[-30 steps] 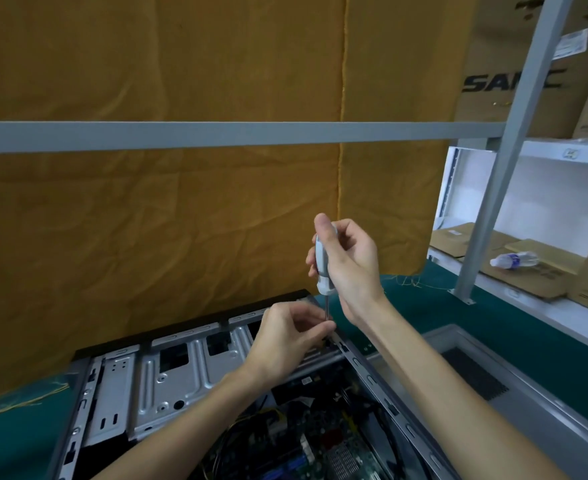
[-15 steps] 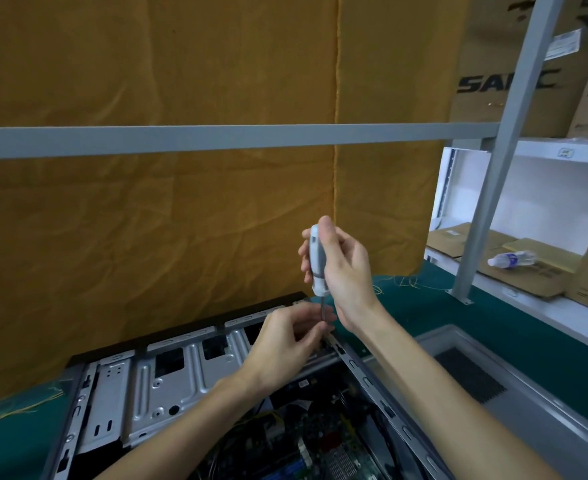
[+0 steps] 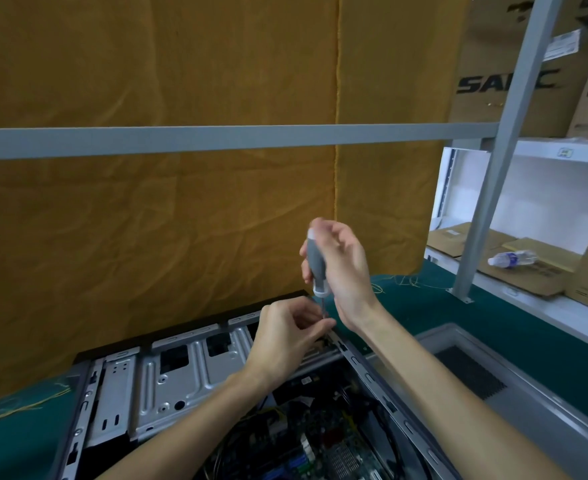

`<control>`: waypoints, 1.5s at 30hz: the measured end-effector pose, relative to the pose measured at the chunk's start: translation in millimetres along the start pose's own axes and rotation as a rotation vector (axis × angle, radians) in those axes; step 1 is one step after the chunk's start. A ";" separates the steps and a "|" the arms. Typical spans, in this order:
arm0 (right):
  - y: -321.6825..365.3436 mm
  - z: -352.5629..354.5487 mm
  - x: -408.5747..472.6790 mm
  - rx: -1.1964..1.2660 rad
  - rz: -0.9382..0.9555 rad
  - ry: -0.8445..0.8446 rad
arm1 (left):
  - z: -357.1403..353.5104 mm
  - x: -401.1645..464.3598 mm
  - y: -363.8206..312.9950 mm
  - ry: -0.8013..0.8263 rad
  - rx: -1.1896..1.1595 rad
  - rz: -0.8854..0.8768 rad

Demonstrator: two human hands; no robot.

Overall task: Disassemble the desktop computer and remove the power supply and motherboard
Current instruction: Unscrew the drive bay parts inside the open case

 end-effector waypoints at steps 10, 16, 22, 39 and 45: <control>-3.6 13.4 1.7 -0.002 -0.008 -0.071 | -1.6 -1.6 -2.4 0.007 0.053 -0.013; -7.7 16.2 1.4 -0.047 -0.022 -0.073 | -11.3 -3.0 0.6 0.126 0.071 0.004; -8.4 13.0 1.0 -0.012 -0.027 -0.054 | -7.9 -0.1 3.9 0.063 0.096 0.050; -7.8 14.9 3.9 0.042 -0.030 -0.035 | -14.4 -1.0 13.4 0.192 0.272 0.149; 9.7 36.1 20.4 -0.087 -0.014 -0.003 | -7.9 -6.5 1.2 0.106 0.273 0.066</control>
Point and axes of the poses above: each hand's wrist, its own x-axis towards the middle knuckle, its own z-axis out of the back of the hand, y = z × x, the point moved 9 cm from there along x, towards the middle knuckle, and after that the axes turned 7 degrees about z, right-handed, at the moved point
